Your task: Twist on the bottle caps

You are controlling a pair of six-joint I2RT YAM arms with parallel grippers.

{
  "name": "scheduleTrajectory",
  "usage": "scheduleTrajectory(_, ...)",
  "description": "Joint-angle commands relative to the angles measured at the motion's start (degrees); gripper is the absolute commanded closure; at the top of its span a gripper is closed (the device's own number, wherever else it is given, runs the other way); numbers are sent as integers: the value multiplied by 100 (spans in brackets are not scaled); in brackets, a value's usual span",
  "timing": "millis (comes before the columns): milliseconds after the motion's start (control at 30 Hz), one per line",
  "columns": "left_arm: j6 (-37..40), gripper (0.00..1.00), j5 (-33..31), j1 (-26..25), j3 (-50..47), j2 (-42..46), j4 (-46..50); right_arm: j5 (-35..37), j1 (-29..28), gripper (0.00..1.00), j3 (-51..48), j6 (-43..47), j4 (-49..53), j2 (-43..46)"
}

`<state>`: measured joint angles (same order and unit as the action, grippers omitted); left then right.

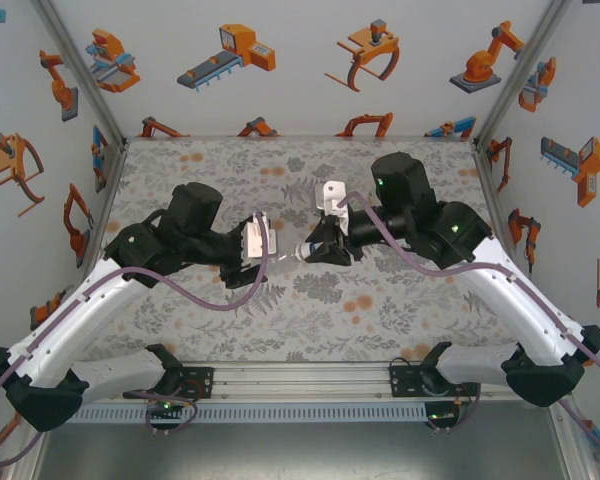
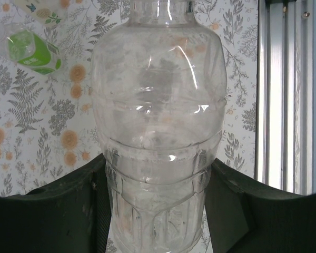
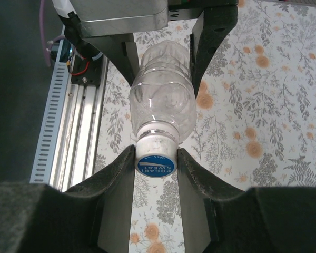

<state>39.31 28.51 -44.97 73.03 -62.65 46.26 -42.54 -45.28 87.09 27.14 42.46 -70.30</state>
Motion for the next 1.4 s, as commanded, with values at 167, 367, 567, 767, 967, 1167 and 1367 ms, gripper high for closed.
scheduleTrajectory(167,9,95,628,-40,338,-205,38,53,-156,96,45,293,250,-19)
scheduleTrajectory(367,-10,95,640,-46,383,-238,60,81,-170,98,-128,-94,148,26)
scheduleTrajectory(567,15,95,415,-44,345,-182,51,41,-176,100,-464,-1337,-231,203)
scheduleTrajectory(767,33,95,300,-49,297,-166,-106,383,-169,100,-1193,-4318,-1514,541)
scheduleTrajectory(967,59,96,221,-52,332,-187,-224,1086,-166,98,-1315,-7356,-1165,507)
scheduleTrajectory(1167,94,97,147,-64,351,-252,-318,1109,-118,87,-1596,-9906,-807,371)
scheduleTrajectory(1367,112,97,104,-130,384,-340,-337,1278,-95,79,-2310,-10816,-1481,573)
